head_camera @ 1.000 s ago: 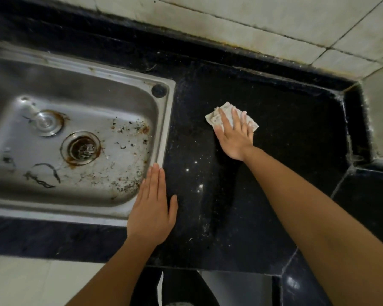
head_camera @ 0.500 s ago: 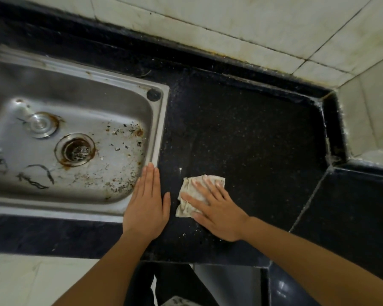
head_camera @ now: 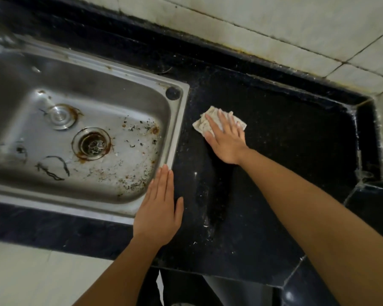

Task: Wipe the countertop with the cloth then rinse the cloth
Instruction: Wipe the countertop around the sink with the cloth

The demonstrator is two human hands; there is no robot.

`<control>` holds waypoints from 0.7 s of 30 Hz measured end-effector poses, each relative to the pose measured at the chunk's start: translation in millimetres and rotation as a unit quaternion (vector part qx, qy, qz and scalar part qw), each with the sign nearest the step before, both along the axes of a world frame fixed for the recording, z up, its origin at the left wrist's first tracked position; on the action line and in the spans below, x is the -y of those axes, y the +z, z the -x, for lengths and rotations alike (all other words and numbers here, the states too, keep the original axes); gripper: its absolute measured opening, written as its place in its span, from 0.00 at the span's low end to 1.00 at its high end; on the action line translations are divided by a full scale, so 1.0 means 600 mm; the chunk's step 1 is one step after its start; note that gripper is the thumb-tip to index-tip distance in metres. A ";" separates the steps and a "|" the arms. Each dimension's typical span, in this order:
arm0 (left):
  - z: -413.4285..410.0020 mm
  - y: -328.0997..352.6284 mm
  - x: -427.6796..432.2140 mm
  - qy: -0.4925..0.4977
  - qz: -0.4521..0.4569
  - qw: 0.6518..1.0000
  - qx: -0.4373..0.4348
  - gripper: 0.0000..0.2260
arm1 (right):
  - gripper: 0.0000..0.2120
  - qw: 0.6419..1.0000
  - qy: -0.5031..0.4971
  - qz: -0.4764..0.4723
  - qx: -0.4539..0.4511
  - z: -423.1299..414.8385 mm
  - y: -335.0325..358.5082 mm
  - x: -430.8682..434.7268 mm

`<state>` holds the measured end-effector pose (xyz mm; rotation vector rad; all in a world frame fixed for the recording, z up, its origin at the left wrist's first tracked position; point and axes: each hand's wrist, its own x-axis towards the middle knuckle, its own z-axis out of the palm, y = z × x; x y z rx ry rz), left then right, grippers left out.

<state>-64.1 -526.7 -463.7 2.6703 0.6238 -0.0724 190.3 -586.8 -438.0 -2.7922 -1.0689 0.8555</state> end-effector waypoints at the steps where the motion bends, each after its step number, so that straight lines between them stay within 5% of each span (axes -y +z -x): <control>1: 0.000 0.000 0.000 0.001 0.001 1.000 0.003 0.30 | 0.26 1.000 -0.019 0.001 -0.001 -0.009 -0.003 -0.019; 6: 0.001 -0.003 0.000 0.004 0.001 1.000 0.009 0.30 | 0.27 0.998 -0.069 -0.011 0.007 -0.010 -0.009 -0.066; 16: 0.003 0.001 0.003 0.009 0.005 0.999 0.031 0.28 | 0.26 0.999 0.033 -0.006 -0.003 0.135 0.001 0.009; 21: 0.007 0.007 -0.007 0.028 0.107 0.992 0.057 0.25 | 0.25 0.999 0.018 -0.015 -0.022 0.232 0.006 0.070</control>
